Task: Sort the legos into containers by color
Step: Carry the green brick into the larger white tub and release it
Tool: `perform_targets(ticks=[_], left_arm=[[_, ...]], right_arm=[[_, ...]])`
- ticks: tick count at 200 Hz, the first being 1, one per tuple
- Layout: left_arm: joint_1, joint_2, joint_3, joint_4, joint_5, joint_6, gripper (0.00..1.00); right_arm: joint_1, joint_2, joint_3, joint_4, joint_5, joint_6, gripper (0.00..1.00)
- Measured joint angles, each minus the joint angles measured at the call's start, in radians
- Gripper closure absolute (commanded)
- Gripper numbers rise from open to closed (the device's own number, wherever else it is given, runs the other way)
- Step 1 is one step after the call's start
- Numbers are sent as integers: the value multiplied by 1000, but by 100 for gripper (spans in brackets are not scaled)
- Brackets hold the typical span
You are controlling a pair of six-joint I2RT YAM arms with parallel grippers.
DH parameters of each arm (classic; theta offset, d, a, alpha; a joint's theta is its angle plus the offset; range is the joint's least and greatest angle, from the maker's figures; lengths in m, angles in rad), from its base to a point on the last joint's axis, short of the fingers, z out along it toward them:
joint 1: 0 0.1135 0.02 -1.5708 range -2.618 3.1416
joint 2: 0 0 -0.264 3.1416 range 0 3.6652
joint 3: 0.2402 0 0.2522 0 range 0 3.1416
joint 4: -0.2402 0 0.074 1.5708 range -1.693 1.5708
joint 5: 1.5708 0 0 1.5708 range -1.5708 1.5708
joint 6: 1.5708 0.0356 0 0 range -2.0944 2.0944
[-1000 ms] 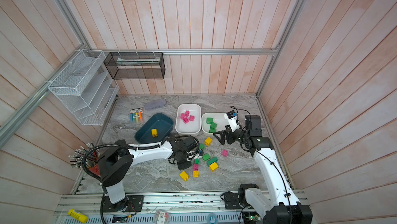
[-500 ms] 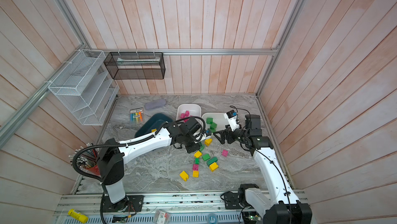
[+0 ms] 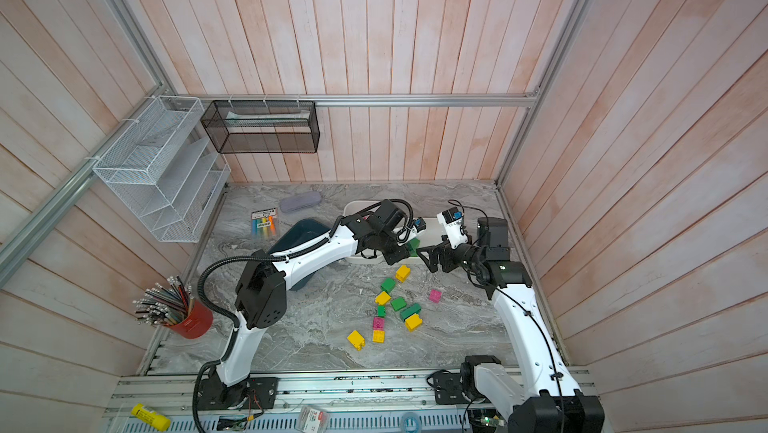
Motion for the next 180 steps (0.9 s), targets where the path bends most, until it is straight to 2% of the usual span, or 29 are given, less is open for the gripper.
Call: perform_targets(ticks=[39, 122, 142, 163, 180], left_arm=[[14, 101, 119, 20, -6, 19, 70], [18, 161, 123, 80, -53, 87, 66], [18, 175, 117, 90, -60, 96, 58], [18, 175, 106, 92, -56, 96, 38], [18, 174, 106, 93, -50, 94, 32]], right_arm=[[-21, -13, 0, -1, 11, 0, 2], [-34, -18, 0, -2, 11, -1, 2], [-34, -18, 0, -2, 11, -1, 2], [-34, -18, 0, -3, 11, -2, 2], [-34, -18, 0, -2, 10, -1, 2]])
